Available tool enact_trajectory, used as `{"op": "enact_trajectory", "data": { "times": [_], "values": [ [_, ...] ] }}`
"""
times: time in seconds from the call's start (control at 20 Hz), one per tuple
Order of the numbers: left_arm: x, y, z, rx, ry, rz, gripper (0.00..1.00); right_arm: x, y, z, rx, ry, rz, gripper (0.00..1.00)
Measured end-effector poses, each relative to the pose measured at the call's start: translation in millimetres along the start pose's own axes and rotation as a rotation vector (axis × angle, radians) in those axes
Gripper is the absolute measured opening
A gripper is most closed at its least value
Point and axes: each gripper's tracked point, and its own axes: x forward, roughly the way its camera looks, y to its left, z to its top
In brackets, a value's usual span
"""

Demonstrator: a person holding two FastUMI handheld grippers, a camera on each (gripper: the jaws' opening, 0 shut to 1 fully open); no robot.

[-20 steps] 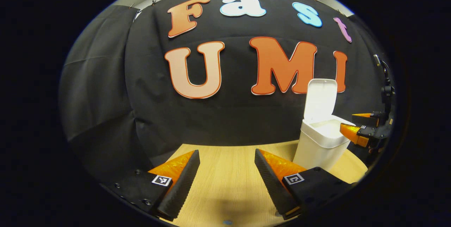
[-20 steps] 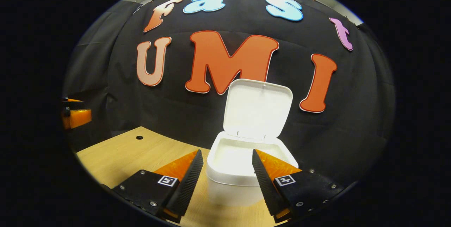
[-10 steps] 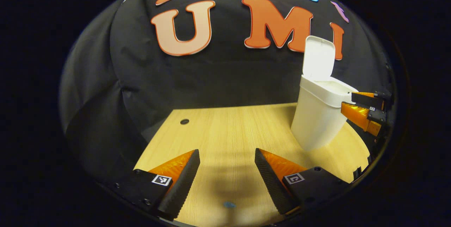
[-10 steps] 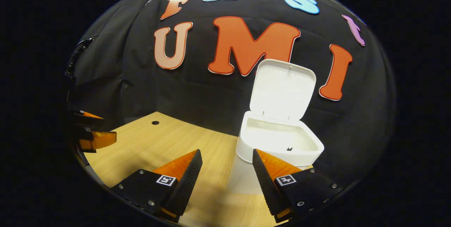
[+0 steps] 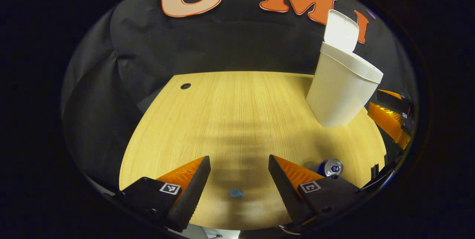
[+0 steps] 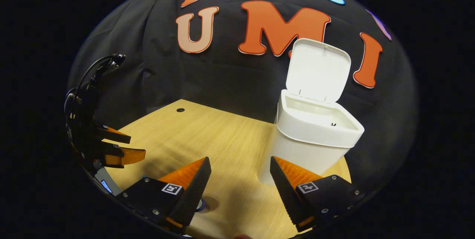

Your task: Press the lid of the desktop garbage bin to open it, pick up the crumpled paper on the desktop and throw it into the bin, then pick up the pop can on the desktop and drop it into the bin, and finally close the garbage bin lid.

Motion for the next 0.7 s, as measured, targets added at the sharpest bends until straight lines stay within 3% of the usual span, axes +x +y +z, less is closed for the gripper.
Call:
{"op": "enact_trajectory", "data": {
  "times": [0.15, 0.2, 0.25, 0.35, 0.7],
  "values": [
    [7, -2, -20, -0.001, 0.056, -0.014, 0.96, 0, 9, -15, 0.003, 0.036, 0.013, 0.97],
    [10, -2, -27, -0.004, 0.073, -0.019, 1.00, 0, 12, -20, 0.001, 0.051, 0.016, 0.97],
    [13, -3, -34, -0.007, 0.093, -0.023, 0.96, -1, 16, -25, -0.001, 0.065, 0.020, 0.97],
    [18, -3, -49, -0.013, 0.127, -0.025, 1.00, -1, 19, -36, -0.004, 0.090, 0.026, 0.97],
    [44, -8, -88, -0.019, 0.263, -0.020, 1.00, -3, 40, -70, 0.008, 0.170, 0.053, 0.97]
  ]
}}
